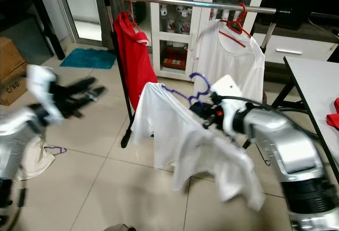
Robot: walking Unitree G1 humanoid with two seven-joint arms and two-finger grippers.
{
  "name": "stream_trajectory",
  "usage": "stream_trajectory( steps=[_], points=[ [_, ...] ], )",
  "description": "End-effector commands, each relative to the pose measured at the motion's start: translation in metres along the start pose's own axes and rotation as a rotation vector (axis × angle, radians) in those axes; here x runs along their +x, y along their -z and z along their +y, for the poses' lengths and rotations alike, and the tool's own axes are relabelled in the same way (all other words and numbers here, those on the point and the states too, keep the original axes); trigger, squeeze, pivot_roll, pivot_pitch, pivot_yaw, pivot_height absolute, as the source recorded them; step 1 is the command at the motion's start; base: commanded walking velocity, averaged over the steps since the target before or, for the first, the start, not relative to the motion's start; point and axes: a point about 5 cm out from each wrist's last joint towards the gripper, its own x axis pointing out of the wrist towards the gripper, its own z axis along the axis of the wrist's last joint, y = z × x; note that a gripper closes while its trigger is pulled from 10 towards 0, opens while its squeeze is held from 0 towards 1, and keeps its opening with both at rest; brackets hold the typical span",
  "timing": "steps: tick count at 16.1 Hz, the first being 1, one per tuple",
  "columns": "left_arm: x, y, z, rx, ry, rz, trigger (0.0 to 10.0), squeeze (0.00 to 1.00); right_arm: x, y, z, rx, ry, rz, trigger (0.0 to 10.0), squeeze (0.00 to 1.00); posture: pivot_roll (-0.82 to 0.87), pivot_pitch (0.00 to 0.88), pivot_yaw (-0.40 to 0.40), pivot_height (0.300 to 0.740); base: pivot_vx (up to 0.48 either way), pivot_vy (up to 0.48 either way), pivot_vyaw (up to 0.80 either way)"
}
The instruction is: Hang hanger
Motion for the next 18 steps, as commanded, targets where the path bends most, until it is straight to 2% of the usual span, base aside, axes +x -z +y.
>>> stream_trajectory(
  steps=[1,2,4,8,9,11,14,16,17,18],
  points=[
    [0.003,-0.005,-0.002,0.042,-0.014,0.013,10.0,0.00,-0.005,-0.006,-0.003,0.047,0.033,-0.040,10.0,0.00,0.00,0.000,0.038,0.740,0.000,0.000,0.00],
    [0.004,-0.004,-0.003,0.051,-0.016,0.019,10.0,0.00,-0.004,-0.005,-0.002,0.062,0.035,-0.042,10.0,0.00,0.00,0.000,0.033,0.740,0.000,0.000,0.00],
    [0.008,-0.009,-0.004,0.077,0.010,0.021,10.0,0.00,-0.002,-0.003,0.004,0.024,0.006,-0.022,10.0,0.00,0.00,0.000,0.027,0.740,0.000,0.000,0.00],
    [0.014,-0.022,-0.005,0.077,0.081,0.001,10.0,0.00,-0.001,-0.009,0.002,-0.030,0.015,-0.019,10.0,0.00,0.00,0.000,0.021,0.740,0.000,0.000,0.00],
    [0.018,-0.030,-0.009,0.028,0.162,-0.026,10.0,1.00,-0.002,-0.014,0.004,-0.112,-0.023,-0.028,10.0,0.00,0.00,0.000,0.016,0.740,0.000,0.000,0.00],
    [0.023,-0.039,-0.016,0.044,0.299,-0.027,10.0,1.00,-0.003,-0.021,0.012,-0.208,-0.090,-0.041,10.0,0.00,0.01,0.000,0.014,0.740,0.000,0.000,0.00],
    [0.030,-0.048,-0.016,0.068,0.385,-0.019,10.0,1.00,-0.004,-0.028,0.019,-0.258,-0.135,-0.057,10.0,0.00,0.00,0.000,0.030,0.740,0.000,0.000,0.00],
    [0.035,-0.049,-0.020,0.057,0.491,-0.009,10.0,1.00,-0.006,-0.032,0.027,-0.302,-0.217,-0.090,10.0,0.00,0.01,0.000,0.024,0.740,0.000,0.000,0.00],
    [0.038,-0.047,-0.022,0.070,0.572,0.017,10.0,0.23,-0.008,-0.033,0.033,-0.328,-0.267,-0.097,10.0,0.00,0.00,0.000,0.025,0.740,0.000,0.000,0.00],
    [0.041,-0.046,-0.023,0.078,0.653,0.051,10.0,0.00,-0.010,-0.035,0.039,-0.355,-0.310,-0.095,10.0,0.00,0.00,0.000,0.028,0.740,0.000,0.000,0.00]
  ],
)
